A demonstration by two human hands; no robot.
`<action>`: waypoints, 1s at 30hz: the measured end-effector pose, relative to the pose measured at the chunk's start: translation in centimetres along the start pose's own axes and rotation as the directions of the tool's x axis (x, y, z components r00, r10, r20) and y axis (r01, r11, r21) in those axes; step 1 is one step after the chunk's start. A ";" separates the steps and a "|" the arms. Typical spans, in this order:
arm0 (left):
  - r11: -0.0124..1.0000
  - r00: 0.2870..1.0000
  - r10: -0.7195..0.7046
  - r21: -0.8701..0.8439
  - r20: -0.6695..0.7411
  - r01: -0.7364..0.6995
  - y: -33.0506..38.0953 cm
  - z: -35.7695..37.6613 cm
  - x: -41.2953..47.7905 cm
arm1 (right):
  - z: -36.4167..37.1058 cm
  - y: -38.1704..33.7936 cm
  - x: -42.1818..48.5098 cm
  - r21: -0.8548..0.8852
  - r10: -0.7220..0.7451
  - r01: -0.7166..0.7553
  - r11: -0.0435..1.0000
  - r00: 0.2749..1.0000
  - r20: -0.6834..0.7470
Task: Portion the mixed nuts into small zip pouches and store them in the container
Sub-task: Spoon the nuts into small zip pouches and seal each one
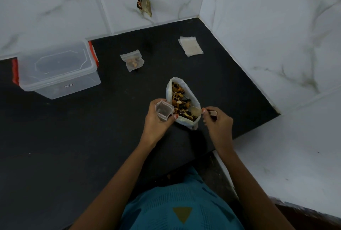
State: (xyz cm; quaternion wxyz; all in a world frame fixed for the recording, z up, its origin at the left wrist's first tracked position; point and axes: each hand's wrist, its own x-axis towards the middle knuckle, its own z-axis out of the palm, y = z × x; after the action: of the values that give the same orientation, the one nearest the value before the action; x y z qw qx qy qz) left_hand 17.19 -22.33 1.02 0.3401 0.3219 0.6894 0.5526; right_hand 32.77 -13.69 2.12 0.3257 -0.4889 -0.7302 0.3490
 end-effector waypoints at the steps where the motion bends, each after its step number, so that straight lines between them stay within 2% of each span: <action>1: 1.000 1.000 0.000 0.001 0.000 0.000 0.0 0.1 0.0 | -0.1 0.0 0.2 0.037 0.059 -0.058 0.998 0.998 -0.018; 5: 1.000 1.000 -0.010 -0.006 0.018 0.010 -0.2 0.3 0.0 | -0.2 0.3 1.0 0.136 0.257 -0.246 0.960 0.964 -0.064; 12: 0.996 0.995 -0.071 -0.048 0.075 0.075 -0.5 0.5 0.1 | 0.4 -0.3 0.8 0.139 0.284 -0.280 0.950 0.959 -0.009; 20: 0.998 0.994 -0.055 -0.026 0.097 0.058 -0.2 0.5 -0.1 | 0.1 0.0 1.7 0.333 0.515 -0.481 0.811 0.857 -0.016; 26: 1.000 0.997 -0.022 -0.004 0.068 0.022 0.0 0.4 0.0 | -0.3 -0.1 1.7 0.443 0.561 -0.498 0.746 0.827 -0.015; 30: 1.000 0.998 -0.003 0.006 0.059 0.003 0.1 0.5 0.1 | -0.9 -1.1 1.7 0.516 0.562 -0.499 0.697 0.826 0.039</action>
State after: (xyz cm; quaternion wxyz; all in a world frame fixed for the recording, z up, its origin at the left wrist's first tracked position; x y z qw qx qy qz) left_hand 17.58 -21.94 0.98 0.3601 0.3379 0.6811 0.5405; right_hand 32.46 -12.18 3.75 0.3709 -0.5961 -0.4188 0.5760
